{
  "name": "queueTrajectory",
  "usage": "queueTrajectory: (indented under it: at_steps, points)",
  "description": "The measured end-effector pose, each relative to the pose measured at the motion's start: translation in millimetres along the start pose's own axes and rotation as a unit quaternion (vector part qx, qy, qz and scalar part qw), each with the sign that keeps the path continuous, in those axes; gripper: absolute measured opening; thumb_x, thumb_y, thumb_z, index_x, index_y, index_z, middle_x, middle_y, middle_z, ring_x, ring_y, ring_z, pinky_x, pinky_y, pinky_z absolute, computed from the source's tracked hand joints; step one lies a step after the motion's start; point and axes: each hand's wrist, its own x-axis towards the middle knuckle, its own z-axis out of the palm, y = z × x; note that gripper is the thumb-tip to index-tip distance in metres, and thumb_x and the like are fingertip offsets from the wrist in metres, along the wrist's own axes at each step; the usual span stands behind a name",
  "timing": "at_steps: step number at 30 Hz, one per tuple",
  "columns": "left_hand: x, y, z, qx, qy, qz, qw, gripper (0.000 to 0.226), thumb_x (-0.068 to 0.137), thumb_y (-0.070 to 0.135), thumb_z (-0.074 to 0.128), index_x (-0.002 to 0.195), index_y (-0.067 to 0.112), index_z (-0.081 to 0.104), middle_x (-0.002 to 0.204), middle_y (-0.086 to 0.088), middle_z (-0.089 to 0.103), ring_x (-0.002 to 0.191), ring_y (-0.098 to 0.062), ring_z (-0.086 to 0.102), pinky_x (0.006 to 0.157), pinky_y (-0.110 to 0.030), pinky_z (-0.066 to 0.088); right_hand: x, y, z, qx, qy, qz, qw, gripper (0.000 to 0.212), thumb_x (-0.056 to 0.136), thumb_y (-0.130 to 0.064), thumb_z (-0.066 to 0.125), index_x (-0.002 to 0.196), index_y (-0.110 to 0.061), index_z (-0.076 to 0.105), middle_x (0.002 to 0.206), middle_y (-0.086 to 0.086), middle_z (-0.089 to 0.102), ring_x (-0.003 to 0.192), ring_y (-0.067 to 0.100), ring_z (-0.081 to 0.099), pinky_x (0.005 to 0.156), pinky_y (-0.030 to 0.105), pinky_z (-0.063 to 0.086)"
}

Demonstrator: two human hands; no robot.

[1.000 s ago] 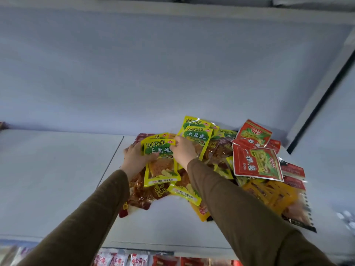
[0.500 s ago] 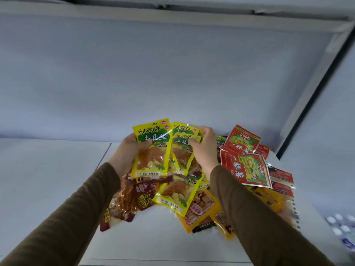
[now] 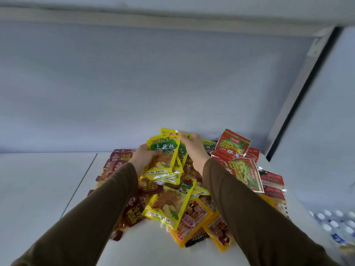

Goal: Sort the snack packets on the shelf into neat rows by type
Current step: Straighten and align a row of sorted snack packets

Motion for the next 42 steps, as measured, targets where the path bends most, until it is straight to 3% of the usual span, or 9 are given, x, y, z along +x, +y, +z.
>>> queueTrajectory:
  at_steps: [7, 13, 18, 21, 25, 28, 32, 37, 42]
  points:
    - [-10, -5, -2, -0.069, 0.013, 0.091, 0.993, 0.025, 0.096, 0.008, 0.067, 0.121, 0.008, 0.068, 0.112, -0.017, 0.076, 0.099, -0.037, 0.074, 0.085, -0.049, 0.061, -13, 13, 17, 0.022, -0.029, -0.088, 0.995, 0.09, 0.09, -0.021, 0.077, 0.159, -0.027, 0.019, 0.164, 0.001, 0.022, 0.149, 0.019, 0.025, 0.102, 0.03, 0.028]
    - [-38, -6, -10, -0.183, 0.034, 0.122, 0.975, 0.044, 0.093, 0.0, 0.068, 0.131, 0.013, 0.049, 0.115, -0.015, 0.074, 0.097, -0.037, 0.074, 0.074, -0.052, 0.062, -15, 11, 36, 0.07, -0.045, -0.051, 0.995, 0.092, 0.085, -0.028, 0.081, 0.158, -0.032, 0.026, 0.162, -0.003, 0.029, 0.149, 0.022, 0.03, 0.119, 0.047, 0.03]
    - [-58, 2, -30, -0.127, -0.058, 0.032, 0.99, 0.032, 0.095, 0.023, 0.068, 0.124, 0.009, 0.067, 0.123, -0.022, 0.071, 0.1, -0.036, 0.072, 0.093, -0.052, 0.058, -23, 6, 45, 0.084, -0.066, -0.086, 0.991, 0.036, 0.091, -0.018, 0.075, 0.124, -0.019, 0.062, 0.115, -0.002, 0.07, 0.104, 0.012, 0.066, 0.084, 0.022, 0.051]
    - [-65, 8, -36, -0.095, -0.089, 0.01, 0.991, 0.038, 0.087, 0.03, 0.073, 0.121, 0.014, 0.07, 0.118, -0.017, 0.074, 0.101, -0.035, 0.072, 0.096, -0.051, 0.056, -32, 2, 52, 0.078, -0.063, -0.112, 0.989, 0.047, 0.088, -0.024, 0.076, 0.132, -0.019, 0.06, 0.122, -0.001, 0.07, 0.111, 0.013, 0.068, 0.096, 0.036, 0.055]
    - [-68, 12, -38, -0.092, -0.045, 0.041, 0.994, 0.036, 0.079, 0.023, 0.079, 0.113, 0.013, 0.074, 0.114, -0.019, 0.075, 0.093, -0.033, 0.074, 0.091, -0.048, 0.058, -37, -10, 44, 0.074, -0.123, -0.093, 0.985, 0.039, 0.092, -0.027, 0.074, 0.128, -0.026, 0.059, 0.13, -0.008, 0.063, 0.112, 0.002, 0.06, 0.096, 0.027, 0.047]
    - [-71, 10, -46, -0.088, -0.028, 0.034, 0.995, 0.036, 0.079, 0.02, 0.079, 0.113, 0.011, 0.074, 0.113, -0.019, 0.075, 0.092, -0.033, 0.074, 0.093, -0.05, 0.057, -18, -15, 17, -0.006, -0.051, -0.118, 0.992, 0.06, 0.089, -0.051, 0.071, 0.139, -0.024, 0.051, 0.141, -0.007, 0.052, 0.124, 0.012, 0.051, 0.098, 0.034, 0.044]
    - [-76, 5, -59, -0.101, -0.016, 0.029, 0.994, 0.045, 0.076, 0.021, 0.078, 0.119, 0.008, 0.07, 0.109, -0.018, 0.076, 0.083, -0.028, 0.076, 0.074, -0.039, 0.062, 26, -9, -24, -0.272, 0.128, -0.124, 0.945, 0.055, 0.092, -0.029, 0.071, 0.139, -0.012, 0.047, 0.137, 0.009, 0.053, 0.128, 0.03, 0.05, 0.107, 0.043, 0.044]
    - [-77, -2, -69, -0.122, -0.006, 0.014, 0.992, 0.049, 0.079, 0.02, 0.077, 0.124, 0.004, 0.068, 0.112, -0.02, 0.075, 0.083, -0.03, 0.075, 0.079, -0.041, 0.063, 47, -1, -23, -0.412, 0.069, -0.017, 0.908, 0.061, 0.093, -0.026, 0.072, 0.14, -0.006, 0.038, 0.132, 0.015, 0.06, 0.116, 0.035, 0.062, 0.08, 0.037, 0.048]
    - [-81, -3, -77, -0.122, -0.001, 0.018, 0.992, 0.047, 0.081, 0.021, 0.076, 0.123, 0.003, 0.067, 0.113, -0.021, 0.074, 0.082, -0.03, 0.075, 0.074, -0.039, 0.064, 48, 2, -8, -0.359, 0.049, -0.071, 0.929, 0.058, 0.095, -0.038, 0.068, 0.144, -0.011, 0.052, 0.141, 0.009, 0.059, 0.124, 0.031, 0.059, 0.105, 0.045, 0.047]
